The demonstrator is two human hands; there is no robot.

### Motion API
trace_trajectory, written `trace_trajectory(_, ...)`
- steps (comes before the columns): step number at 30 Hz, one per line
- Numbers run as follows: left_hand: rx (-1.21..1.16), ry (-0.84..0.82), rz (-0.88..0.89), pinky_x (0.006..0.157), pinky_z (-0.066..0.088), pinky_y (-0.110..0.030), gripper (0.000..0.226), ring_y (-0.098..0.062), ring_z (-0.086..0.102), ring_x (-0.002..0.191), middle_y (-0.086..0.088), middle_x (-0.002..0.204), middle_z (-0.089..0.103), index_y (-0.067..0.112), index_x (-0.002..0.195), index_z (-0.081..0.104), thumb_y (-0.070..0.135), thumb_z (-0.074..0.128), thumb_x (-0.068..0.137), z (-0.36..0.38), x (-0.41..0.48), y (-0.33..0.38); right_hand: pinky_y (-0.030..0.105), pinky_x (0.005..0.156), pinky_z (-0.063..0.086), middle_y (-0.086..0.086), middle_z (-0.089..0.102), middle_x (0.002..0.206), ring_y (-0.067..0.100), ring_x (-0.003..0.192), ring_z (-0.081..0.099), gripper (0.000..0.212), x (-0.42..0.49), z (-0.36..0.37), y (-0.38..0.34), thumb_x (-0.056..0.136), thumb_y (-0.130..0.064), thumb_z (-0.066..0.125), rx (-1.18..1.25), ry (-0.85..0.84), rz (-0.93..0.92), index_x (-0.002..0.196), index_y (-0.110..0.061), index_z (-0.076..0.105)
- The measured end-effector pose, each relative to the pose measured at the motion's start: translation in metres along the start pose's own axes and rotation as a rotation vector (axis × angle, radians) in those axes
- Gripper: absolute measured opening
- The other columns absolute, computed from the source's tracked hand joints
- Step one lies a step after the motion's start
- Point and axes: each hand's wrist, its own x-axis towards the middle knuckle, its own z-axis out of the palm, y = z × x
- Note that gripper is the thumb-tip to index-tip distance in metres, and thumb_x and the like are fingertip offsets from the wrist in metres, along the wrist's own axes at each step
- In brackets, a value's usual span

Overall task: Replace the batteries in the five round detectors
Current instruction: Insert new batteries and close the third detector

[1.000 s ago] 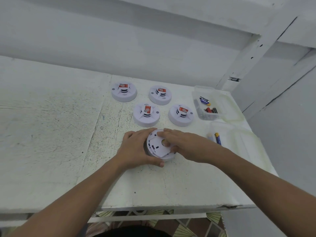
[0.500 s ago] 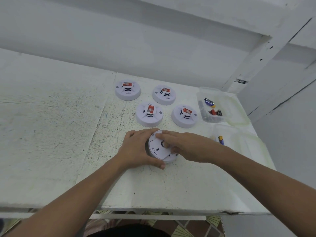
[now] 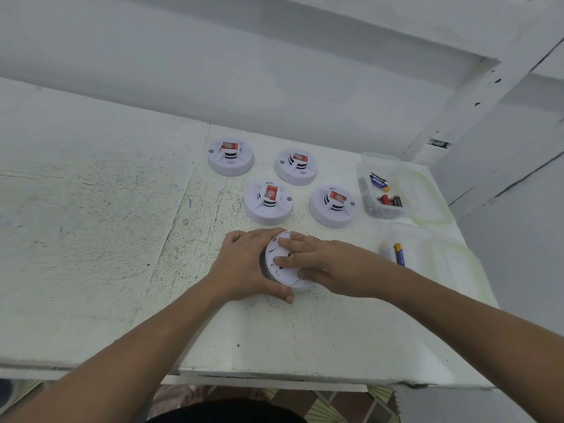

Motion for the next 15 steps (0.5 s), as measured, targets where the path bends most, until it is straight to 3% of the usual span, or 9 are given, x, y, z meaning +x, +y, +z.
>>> trace_trajectory(3, 0.005, 0.006, 0.004, 0.098, 0.015, -0.020, 0.118, 0.011, 0.037, 0.107, 0.033, 0.119, 0.044, 0.038, 0.135, 0.040, 0.084, 0.063, 0.029, 0.000, 0.000, 0.001, 0.027, 0.115, 0.022, -0.010, 0.020, 0.157, 0.008, 0.147, 0.009, 0.041, 0.000, 0.006, 0.001, 0.100, -0.021, 0.044, 0.008, 0.038, 0.004, 0.140, -0.031, 0.044)
trace_trajectory(11, 0.017, 0.009, 0.016, 0.098, 0.014, -0.018, 0.116, 0.015, 0.035, 0.105, 0.035, 0.119, 0.044, 0.039, 0.134, 0.041, 0.084, 0.064, 0.030, 0.000, -0.001, 0.001, 0.005, 0.107, 0.000, -0.011, 0.018, 0.157, -0.002, 0.142, 0.002, 0.040, 0.000, 0.015, -0.001, 0.101, -0.020, 0.042, 0.033, 0.081, 0.028, 0.140, -0.030, 0.044)
trace_trajectory(15, 0.018, 0.017, 0.037, 0.096, 0.013, -0.015, 0.113, 0.025, 0.031, 0.103, 0.036, 0.117, 0.044, 0.041, 0.134, 0.041, 0.085, 0.063, 0.032, 0.001, -0.001, 0.001, 0.004, 0.108, -0.003, -0.008, 0.018, 0.157, -0.005, 0.138, -0.001, 0.040, -0.001, 0.020, -0.002, 0.101, -0.019, 0.040, 0.045, 0.120, 0.044, 0.140, -0.029, 0.044)
